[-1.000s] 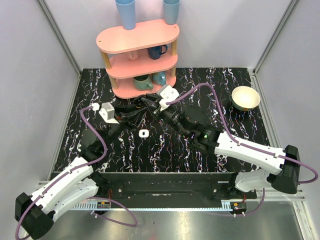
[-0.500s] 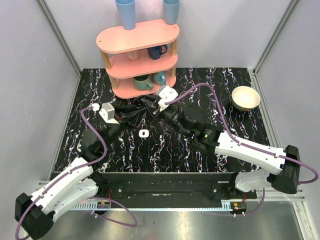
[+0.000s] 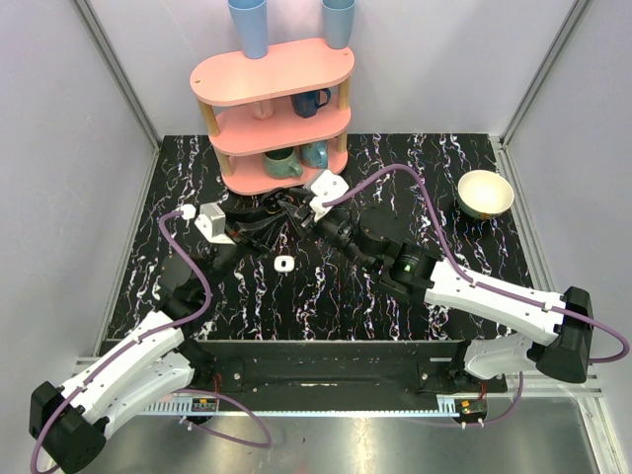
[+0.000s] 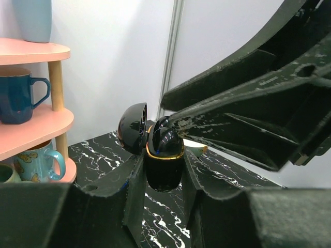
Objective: Insert the wireless bluetooth earbuds into the charging case
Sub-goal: Insert the right earbud into the right side groove of the charging case, then close the charging case with the earbuds.
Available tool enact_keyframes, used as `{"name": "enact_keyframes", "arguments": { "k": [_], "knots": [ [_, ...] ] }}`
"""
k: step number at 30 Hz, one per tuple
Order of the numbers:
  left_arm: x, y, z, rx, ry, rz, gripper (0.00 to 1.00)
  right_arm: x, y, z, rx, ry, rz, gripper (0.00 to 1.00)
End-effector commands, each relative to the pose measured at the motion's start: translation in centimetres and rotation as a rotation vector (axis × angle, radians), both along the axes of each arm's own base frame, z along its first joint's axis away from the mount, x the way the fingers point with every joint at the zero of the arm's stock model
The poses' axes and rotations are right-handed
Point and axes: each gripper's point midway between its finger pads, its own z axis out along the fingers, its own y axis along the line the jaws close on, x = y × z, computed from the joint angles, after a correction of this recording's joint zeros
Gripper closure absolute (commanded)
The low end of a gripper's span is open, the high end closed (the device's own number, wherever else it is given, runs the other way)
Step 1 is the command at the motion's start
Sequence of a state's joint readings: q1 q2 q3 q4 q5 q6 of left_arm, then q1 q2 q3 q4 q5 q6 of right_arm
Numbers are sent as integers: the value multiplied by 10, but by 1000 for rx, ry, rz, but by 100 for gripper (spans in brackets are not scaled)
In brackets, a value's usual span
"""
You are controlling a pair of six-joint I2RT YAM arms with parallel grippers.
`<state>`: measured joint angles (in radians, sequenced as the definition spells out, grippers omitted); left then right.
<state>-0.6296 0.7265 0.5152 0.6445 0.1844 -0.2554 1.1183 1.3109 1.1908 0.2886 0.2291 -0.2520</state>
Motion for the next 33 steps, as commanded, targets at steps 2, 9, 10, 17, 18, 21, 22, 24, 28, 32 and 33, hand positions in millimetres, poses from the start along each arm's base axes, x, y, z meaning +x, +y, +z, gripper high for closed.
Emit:
{"name": "enact_keyframes", "arguments": {
  "k": [2, 9, 10, 17, 18, 21, 22, 24, 28, 32, 33],
  "knots": [
    [-7, 7, 30, -67, -83, 9, 100, -5, -2, 18, 42, 2, 10, 48],
    [-7, 8, 27, -66, -79, 17, 100, -5, -8, 33, 107, -16, -5, 42],
    [-7, 9, 27, -65, -78, 17, 100, -5, -9, 35, 114, -21, -7, 41],
    [-6, 10, 28, -62, -80, 28, 100, -14, -25, 52, 184, -51, 1, 40],
    [-6, 10, 28, -62, -84, 29, 100, -15, -27, 52, 190, -54, 1, 40],
    [-6, 11, 27, -59, -84, 35, 100, -20, -39, 61, 213, -64, -1, 40],
    [-5, 12, 26, -59, -84, 39, 100, -22, -43, 64, 224, -67, -2, 41],
    [-4, 12, 26, -60, -84, 45, 100, -23, -46, 65, 230, -68, -6, 41],
    [-5, 12, 26, -53, -93, 48, 100, -10, -60, 65, 258, -41, -105, 40],
    [-8, 12, 25, -33, -118, 45, 100, 10, -75, 58, 272, -1, -257, 34],
    [-8, 13, 24, -32, -119, 51, 100, 13, -78, 58, 275, 7, -283, 33]
  ]
}}
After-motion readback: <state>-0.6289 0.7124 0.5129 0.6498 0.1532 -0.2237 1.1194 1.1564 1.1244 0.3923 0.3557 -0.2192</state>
